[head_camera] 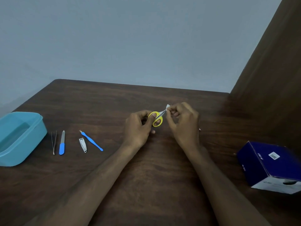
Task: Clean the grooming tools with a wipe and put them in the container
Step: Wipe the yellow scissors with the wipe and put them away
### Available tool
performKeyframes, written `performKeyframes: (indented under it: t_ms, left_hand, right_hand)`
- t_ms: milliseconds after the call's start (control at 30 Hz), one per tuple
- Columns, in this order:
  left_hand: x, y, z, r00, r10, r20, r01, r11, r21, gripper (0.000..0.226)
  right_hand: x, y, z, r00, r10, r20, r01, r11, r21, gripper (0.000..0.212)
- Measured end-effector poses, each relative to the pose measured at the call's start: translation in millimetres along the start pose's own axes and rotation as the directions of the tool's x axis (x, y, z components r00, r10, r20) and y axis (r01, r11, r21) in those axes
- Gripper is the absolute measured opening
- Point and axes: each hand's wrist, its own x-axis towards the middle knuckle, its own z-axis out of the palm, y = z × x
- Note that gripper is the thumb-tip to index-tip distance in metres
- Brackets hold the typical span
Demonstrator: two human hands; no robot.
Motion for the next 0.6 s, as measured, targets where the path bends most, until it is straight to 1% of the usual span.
performKeyframes:
  t_ms: [67,200,367,467,533,600]
  left_hand:
    - [-0.5,1.2,-0.8,1.000,0.006,-0.001,-0.006,1.000,0.008,0.021]
    - [-1.3,1.7,-0.4,0.999,0.020,0.042,-0.021,0.999,0.037,0.020]
    - [-1.3,2.4,-0.4,0.999,0.023,0.031,-0.024,0.999,0.035,0.019]
    - [-1.9,3.4,-0.5,0.999,0.024,0.040,-0.026,0.999,0.034,0.019]
    - [-1.8,3.4,0.3,0.999,0.030,0.040,-0.032,0.999,0.030,0.021]
    - [-1.2,2.5,0.7,0.999,0.037,0.030,-0.038,0.999,0.018,0.023]
  right_hand:
    - [1.7,0.3,-0.5,1.000,-0.026,0.017,0.027,1.000,-0.006,0.010]
    - [6.0,10.7,-6.7,0.993,0.089,-0.075,-0.089,0.996,0.002,0.007]
    - [1.5,4.9,-4.8,0.997,0.075,-0.010,-0.074,0.996,0.040,0.009]
    - [4.5,7.2,-8.3,0.993,0.106,-0.056,-0.104,0.994,0.036,0.008]
    - [3.6,4.0,-8.5,0.997,0.065,-0.051,-0.063,0.997,0.053,0.009]
    - [-1.4,-7.5,-3.9,0.999,-0.031,0.023,0.030,0.998,0.055,0.010]
